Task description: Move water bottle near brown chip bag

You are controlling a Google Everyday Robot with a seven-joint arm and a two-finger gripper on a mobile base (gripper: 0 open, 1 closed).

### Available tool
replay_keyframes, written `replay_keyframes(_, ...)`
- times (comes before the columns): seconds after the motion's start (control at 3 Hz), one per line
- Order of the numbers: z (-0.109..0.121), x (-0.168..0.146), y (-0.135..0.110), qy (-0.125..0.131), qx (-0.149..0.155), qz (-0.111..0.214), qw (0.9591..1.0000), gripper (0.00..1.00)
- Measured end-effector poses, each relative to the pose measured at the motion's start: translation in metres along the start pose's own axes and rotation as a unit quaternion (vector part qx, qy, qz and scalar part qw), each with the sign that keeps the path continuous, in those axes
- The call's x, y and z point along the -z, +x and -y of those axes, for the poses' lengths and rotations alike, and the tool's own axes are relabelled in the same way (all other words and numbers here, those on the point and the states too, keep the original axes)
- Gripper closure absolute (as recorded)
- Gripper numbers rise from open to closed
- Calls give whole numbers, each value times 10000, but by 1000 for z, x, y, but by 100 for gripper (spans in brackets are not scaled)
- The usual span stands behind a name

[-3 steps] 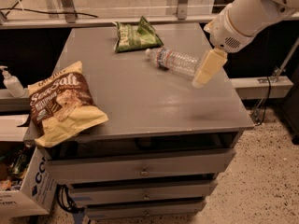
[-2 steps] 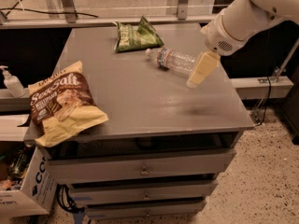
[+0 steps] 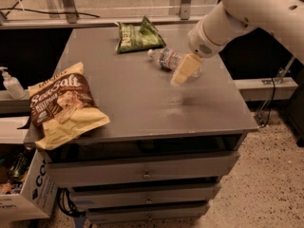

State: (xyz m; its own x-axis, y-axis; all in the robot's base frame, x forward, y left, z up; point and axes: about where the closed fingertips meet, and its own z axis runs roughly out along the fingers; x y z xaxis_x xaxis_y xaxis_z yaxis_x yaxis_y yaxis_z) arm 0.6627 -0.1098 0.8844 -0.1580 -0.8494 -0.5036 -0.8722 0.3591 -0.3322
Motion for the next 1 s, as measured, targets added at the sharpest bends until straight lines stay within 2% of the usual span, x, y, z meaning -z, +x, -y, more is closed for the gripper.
replay_keyframes(1.0, 24, -65, -11, -269, -476, -83, 9985, 0)
